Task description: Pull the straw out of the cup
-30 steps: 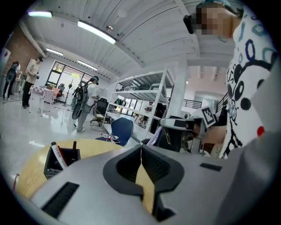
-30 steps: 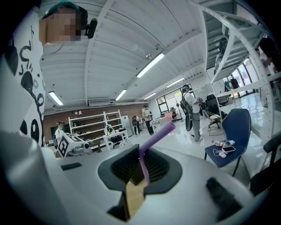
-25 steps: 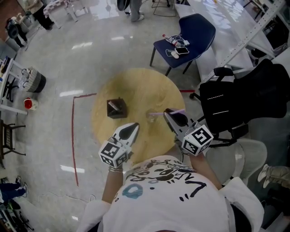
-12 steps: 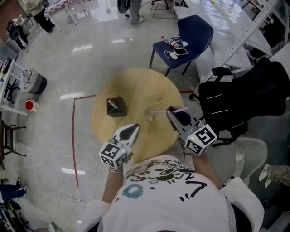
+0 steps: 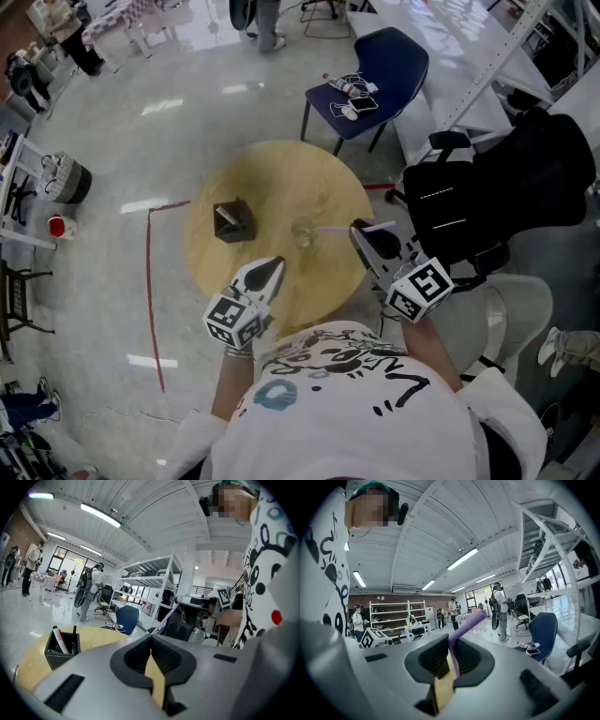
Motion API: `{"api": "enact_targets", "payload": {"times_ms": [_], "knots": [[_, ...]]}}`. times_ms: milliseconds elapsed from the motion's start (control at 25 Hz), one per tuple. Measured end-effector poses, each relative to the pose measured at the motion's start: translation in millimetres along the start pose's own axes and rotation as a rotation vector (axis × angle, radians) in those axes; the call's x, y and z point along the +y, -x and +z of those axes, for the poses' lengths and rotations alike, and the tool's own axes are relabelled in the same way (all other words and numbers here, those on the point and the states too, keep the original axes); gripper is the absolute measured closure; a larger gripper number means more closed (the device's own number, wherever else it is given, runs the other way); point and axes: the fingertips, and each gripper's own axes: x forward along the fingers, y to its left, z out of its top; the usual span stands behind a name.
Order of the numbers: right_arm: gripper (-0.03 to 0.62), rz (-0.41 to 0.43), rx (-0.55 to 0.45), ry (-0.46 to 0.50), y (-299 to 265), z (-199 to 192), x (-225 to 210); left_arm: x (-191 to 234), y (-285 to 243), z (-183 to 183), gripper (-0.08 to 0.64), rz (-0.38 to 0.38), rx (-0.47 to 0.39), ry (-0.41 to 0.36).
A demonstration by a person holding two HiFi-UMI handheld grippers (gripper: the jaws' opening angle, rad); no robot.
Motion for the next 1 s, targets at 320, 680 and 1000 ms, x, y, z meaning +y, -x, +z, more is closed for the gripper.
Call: {"api": "enact_targets", "payload": {"times_ms": [320, 680, 1000], "knots": [[0.541, -0.04, 0.035, 0.01, 10, -14, -4, -5, -2, -1, 0.545, -0.018, 0.007, -0.007], [0.541, -0.037, 0.107, 0.01, 10, -45, 0, -5, -1, -10, 0.545, -0.015, 0.028, -0.001], [0.541, 0.012, 0.163, 0.021, 4, -68, 12, -2, 2, -9, 0.545, -0.011, 0.03, 0.001]]}}
